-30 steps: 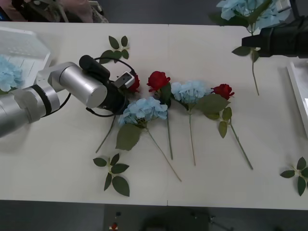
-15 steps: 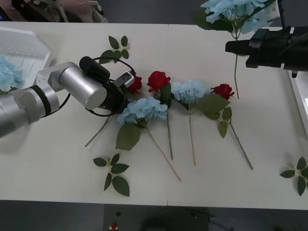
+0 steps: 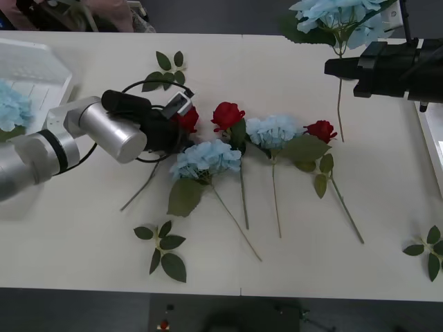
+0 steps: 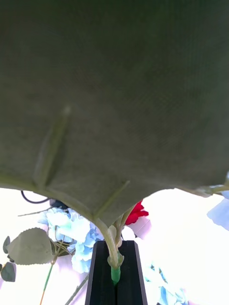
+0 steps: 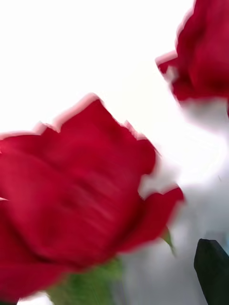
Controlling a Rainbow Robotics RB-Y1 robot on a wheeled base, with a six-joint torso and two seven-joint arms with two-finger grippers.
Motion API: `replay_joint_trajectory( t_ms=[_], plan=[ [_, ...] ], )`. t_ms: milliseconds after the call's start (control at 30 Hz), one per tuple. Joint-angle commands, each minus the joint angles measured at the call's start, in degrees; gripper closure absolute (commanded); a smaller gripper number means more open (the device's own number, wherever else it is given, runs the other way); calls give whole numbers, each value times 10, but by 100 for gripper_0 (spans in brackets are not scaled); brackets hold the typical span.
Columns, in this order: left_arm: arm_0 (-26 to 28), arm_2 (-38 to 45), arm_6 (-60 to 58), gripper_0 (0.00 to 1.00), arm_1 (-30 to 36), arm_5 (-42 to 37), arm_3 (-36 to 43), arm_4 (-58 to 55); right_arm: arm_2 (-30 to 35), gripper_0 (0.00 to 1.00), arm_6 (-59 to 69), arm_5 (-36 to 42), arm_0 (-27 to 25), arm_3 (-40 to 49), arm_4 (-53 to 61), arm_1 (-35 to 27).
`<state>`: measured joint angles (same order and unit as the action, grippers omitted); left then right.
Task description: Put the red flowers into the right box and the blue flowers into the left box
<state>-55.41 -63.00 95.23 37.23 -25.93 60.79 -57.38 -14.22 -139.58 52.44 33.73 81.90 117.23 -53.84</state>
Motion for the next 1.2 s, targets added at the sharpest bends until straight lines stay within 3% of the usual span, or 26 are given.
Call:
replay_joint_trajectory(
  t_ms=[33,233,367,467,600,867,1200],
  plan=[
    [1,2,-1,0,91,39,84,-11,15,100,3,-5,12,8,-1,8],
    [1,16,-8,0,253,69,301,-42,14,100,3,-5,13,12,0,8],
    [2,17,-18,0,283,112,382,-135,15,100,3,-6,13,15,2,8],
    [26,39,-23,0,230,162,386,-196,15,100,4,-13,12,24,2,9],
    [66,96,-14,0,80,168,333,-186,16,100,5,-23,13,37,4,19],
    [64,156,-1,0,-118,176,188,-118,22,100,5,-29,13,48,4,54],
    [57,147,-1,0,-143,176,187,-117,22,100,5,-37,12,55,-20,73]
  ],
)
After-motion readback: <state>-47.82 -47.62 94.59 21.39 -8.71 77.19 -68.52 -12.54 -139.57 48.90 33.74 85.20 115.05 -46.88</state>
